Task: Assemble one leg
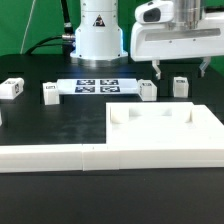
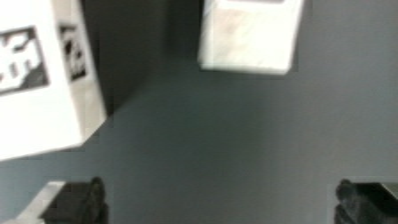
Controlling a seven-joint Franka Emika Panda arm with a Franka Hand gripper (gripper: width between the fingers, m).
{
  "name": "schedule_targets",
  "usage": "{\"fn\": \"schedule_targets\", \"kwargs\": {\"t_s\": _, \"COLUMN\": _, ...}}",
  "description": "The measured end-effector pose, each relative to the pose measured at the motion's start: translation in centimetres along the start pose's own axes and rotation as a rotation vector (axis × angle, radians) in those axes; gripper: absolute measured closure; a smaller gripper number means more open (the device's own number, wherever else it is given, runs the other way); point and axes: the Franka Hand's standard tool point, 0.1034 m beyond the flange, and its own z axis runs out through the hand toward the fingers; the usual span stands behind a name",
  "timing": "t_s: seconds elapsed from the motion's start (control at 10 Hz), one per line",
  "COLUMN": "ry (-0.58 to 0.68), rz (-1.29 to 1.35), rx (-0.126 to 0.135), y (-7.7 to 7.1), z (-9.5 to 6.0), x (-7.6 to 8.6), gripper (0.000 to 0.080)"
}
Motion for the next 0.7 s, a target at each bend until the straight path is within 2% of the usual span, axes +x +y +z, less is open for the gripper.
{"fn": "schedule_targets", "kwargs": {"t_s": 0.2, "ry": -0.022, "rz": -0.019, "rx": -0.006, "y": -0.3, "z": 0.4, "x": -0.7, "gripper": 0.0150}}
{"fn": "schedule_targets", "kwargs": {"t_s": 0.3, "ry": -0.064, "rz": -0.025, "rx": -0.017, "y": 0.0, "z": 0.3, "x": -0.8, "gripper": 0.0150}}
{"fn": "schedule_targets", "kwargs": {"t_s": 0.6, "ry": -0.328, "rz": -0.047, "rx": -0.056, "y": 0.7, "z": 0.3, "x": -1.2, "gripper": 0.0150}}
{"fn": "schedule_targets", "kwargs": {"t_s": 0.7, "ry": -0.438, "rz": -0.029, "rx": -0.056, "y": 0.8, "z": 0.6, "x": -1.5, "gripper": 0.0150}}
